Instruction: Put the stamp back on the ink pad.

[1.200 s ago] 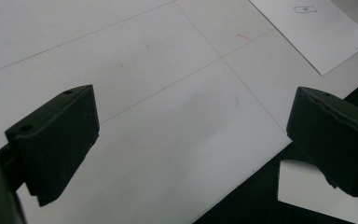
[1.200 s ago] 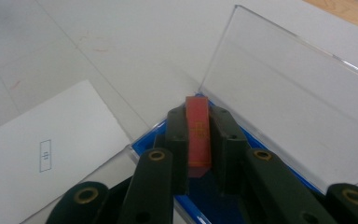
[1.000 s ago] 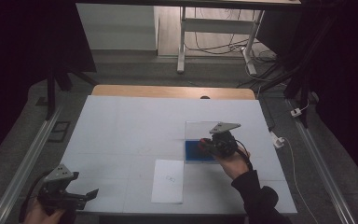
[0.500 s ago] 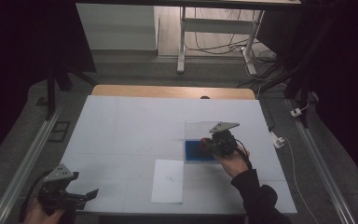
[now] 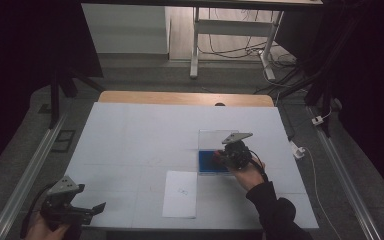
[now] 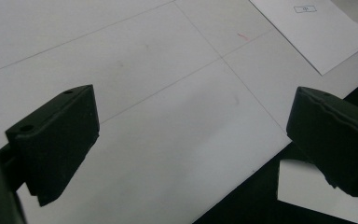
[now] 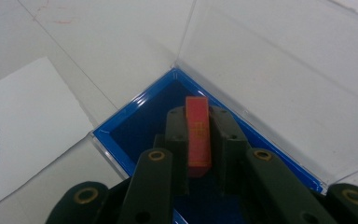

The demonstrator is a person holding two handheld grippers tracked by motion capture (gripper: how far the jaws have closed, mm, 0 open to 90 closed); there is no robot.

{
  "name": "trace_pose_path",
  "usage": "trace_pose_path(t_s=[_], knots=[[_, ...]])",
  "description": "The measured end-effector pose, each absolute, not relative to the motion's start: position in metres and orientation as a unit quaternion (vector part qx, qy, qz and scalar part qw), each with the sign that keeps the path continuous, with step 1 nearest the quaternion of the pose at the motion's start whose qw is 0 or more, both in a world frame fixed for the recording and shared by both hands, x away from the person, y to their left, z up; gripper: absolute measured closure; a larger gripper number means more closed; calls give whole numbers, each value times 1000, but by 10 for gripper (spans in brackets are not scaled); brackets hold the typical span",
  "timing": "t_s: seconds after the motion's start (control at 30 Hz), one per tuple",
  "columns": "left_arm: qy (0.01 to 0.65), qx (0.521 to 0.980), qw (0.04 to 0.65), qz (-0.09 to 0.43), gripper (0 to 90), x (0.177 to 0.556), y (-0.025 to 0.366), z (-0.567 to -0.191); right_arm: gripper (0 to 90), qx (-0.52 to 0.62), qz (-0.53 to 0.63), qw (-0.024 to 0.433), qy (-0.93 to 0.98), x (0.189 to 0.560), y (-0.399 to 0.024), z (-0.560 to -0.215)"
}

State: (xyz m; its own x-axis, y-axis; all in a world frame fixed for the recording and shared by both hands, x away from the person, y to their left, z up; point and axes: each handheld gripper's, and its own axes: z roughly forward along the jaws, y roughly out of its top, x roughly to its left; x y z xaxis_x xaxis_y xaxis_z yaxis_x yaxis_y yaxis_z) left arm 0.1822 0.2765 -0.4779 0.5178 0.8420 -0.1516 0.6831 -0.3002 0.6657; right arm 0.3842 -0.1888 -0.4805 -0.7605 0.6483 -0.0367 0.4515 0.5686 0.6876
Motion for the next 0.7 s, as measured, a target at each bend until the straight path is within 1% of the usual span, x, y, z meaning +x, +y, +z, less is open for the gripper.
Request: trace_pose_path(t_s=[0.47,0.7], knots=[[477,799,349,114,27,182,276,-478,784,323,330,135,876,388,-190,-487],[477,799,349,114,27,182,276,-478,754,323,332,137,876,388,-189,-488]])
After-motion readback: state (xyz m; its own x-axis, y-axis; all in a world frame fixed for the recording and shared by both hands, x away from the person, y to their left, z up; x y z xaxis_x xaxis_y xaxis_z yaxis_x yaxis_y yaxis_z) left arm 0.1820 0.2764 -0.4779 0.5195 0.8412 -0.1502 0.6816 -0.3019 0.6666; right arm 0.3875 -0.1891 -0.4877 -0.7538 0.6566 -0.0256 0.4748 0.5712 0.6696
